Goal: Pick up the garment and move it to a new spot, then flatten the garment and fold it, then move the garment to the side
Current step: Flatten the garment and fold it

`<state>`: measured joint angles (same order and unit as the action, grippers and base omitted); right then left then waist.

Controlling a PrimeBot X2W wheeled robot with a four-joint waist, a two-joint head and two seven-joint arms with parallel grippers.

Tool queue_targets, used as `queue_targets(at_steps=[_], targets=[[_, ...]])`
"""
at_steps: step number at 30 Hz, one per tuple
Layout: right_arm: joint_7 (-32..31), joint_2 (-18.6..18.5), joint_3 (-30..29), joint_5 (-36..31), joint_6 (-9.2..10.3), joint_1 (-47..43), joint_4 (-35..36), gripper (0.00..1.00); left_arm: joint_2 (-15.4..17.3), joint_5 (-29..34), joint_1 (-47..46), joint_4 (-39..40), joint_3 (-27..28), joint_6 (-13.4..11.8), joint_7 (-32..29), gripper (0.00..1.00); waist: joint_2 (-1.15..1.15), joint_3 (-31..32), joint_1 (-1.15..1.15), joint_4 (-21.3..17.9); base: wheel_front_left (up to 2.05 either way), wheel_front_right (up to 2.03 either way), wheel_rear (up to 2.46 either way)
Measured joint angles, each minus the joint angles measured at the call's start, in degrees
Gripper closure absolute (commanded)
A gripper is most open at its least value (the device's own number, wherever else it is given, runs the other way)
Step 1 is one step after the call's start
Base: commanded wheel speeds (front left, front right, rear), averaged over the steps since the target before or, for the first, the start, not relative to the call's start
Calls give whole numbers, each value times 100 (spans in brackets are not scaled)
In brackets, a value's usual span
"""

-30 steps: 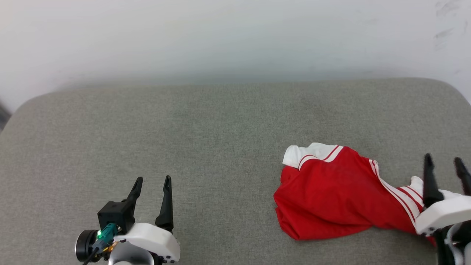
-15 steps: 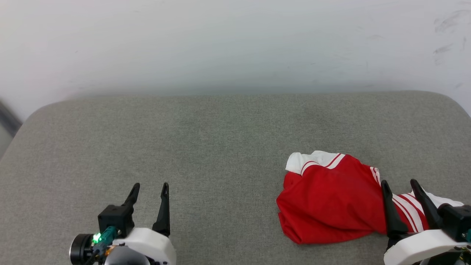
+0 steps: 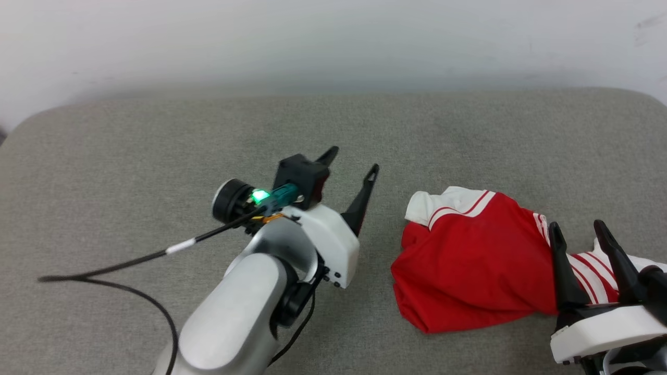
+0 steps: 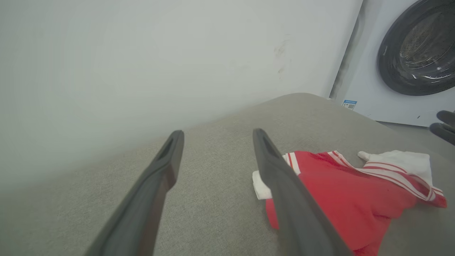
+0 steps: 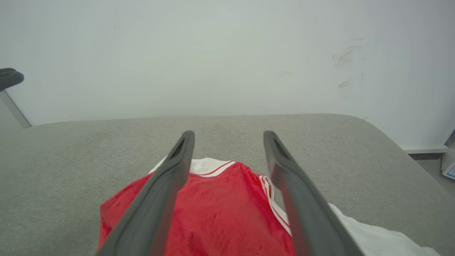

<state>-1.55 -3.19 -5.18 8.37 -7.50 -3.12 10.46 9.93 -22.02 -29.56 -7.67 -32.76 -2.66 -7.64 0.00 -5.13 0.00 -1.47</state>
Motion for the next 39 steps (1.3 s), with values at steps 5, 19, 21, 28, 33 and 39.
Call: queue_targets(at_steps=[5, 19, 21, 28, 33, 39], targets=[[24, 8, 67, 34, 0, 130, -100, 0, -253, -205, -477, -857, -516, 561, -887, 0, 0, -286, 0, -183, 0, 0, 0], [136, 18, 159, 282, 0, 374, -356, 0, -520, -1053, -1147, -3038, -1641, 1001, -2510, 0, 0, -787, 0, -614, 0, 0, 0], [153, 19, 179, 299, 0, 404, -374, 0, -531, -1191, -1262, -3140, -1828, 998, -2632, 62, 0, -799, 0, -656, 0, 0, 0], [158, 20, 166, 263, 0, 403, -422, 0, -491, -1404, -1385, -3331, -2170, 1023, -2253, 100, 0, -702, 0, -673, 0, 0, 0], [120, 20, 142, 249, 0, 376, -402, 0, -285, -1340, -1432, -3260, -2014, 918, -1563, 100, 0, -505, 0, -540, 0, 0, 0], [26, 21, 111, 214, 0, 247, -308, 0, 216, -1303, -1186, -2611, -1682, 495, -939, 100, 0, -196, 0, -301, 0, 0, 0]])
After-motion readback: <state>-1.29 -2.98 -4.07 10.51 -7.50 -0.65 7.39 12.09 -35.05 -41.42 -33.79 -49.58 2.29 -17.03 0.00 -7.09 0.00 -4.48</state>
